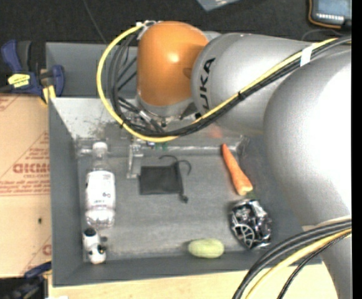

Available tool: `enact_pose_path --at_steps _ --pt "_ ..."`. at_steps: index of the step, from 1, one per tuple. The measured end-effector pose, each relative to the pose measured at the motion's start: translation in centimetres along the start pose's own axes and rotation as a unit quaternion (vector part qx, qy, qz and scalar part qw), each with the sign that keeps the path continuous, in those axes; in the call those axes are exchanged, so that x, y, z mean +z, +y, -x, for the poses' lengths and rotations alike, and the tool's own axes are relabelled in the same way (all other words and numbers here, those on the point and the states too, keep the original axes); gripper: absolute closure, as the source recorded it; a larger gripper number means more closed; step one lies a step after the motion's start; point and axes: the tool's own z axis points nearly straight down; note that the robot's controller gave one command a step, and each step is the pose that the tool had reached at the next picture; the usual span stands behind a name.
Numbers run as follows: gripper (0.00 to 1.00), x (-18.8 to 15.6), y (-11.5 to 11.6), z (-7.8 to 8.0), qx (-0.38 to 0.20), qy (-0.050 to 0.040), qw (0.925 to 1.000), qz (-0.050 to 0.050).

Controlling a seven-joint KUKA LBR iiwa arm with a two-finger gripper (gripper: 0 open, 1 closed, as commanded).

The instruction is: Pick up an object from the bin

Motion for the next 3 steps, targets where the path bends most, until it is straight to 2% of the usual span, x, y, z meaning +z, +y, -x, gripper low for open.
enact_pose_path --at_steps 1,2,3 --pt "0.00 -0.5 -0.1 0.1 0.001 -0.0029 1.0000 0.000" --pt "0.00 4.3 -4.2 -1.7 -0.008 -0.0038 1.0000 0.000" --pt "0.00 5.5 -8.0 -4.3 -0.034 0.0025 0.9994 -0.001"
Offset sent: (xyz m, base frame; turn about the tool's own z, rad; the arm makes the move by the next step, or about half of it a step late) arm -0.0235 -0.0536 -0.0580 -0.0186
